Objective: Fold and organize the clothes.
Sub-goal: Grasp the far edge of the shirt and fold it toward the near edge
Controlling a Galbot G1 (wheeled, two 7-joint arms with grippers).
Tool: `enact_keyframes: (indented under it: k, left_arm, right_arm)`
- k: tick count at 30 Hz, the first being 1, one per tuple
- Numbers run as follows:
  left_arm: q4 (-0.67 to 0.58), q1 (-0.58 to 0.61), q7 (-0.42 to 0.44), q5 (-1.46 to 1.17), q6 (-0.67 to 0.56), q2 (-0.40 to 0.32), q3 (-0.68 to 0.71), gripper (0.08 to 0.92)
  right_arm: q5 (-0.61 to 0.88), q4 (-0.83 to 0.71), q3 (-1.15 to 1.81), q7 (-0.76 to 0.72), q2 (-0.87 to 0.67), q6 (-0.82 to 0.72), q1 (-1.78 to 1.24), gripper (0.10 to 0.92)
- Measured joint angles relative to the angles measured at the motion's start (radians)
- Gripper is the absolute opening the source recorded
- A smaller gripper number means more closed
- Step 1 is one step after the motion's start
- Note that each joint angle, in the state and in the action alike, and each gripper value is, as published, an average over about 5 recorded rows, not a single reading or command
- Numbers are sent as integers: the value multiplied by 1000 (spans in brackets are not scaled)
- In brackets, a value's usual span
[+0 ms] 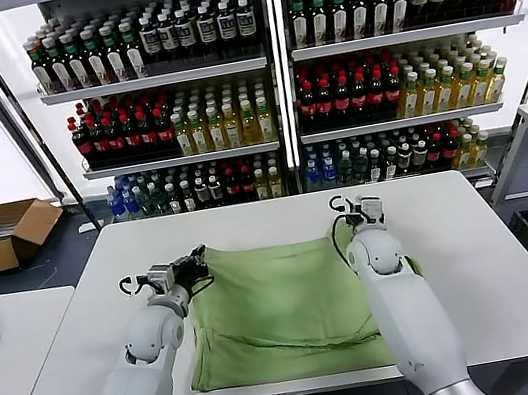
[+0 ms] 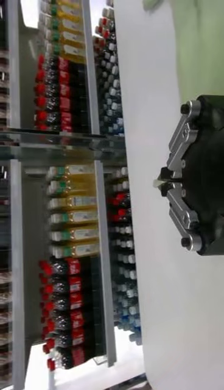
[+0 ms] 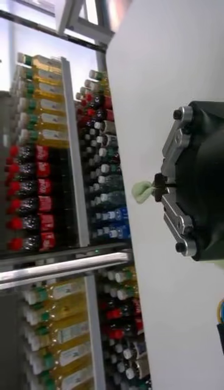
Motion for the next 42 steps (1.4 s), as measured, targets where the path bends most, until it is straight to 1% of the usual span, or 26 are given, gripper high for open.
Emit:
enact_keyframes:
  k: [9,16,21,30,42]
  left_arm:
    - [-111,100,13,16,-13,8,-35,88]
    - [-191,197,27,47,-31,-12,-64,88]
    - [-242,268,34,73,-38,-26,-76,88]
    - [-304,377,39,122,-43,-47,-91,88]
    - [-322,452,44,181,-43,-58,-95,88]
  right_arm:
    - [14,246,23,23,-42,-7,-181,105]
    - [11,414,36,40,-56,-18,-332,105]
    - [-2,505,38,45,-56,-17,-433,105]
    - [-13,578,56,56,-68,2,-576,105]
    - [-38,577,51,59,-81,36,-672,105]
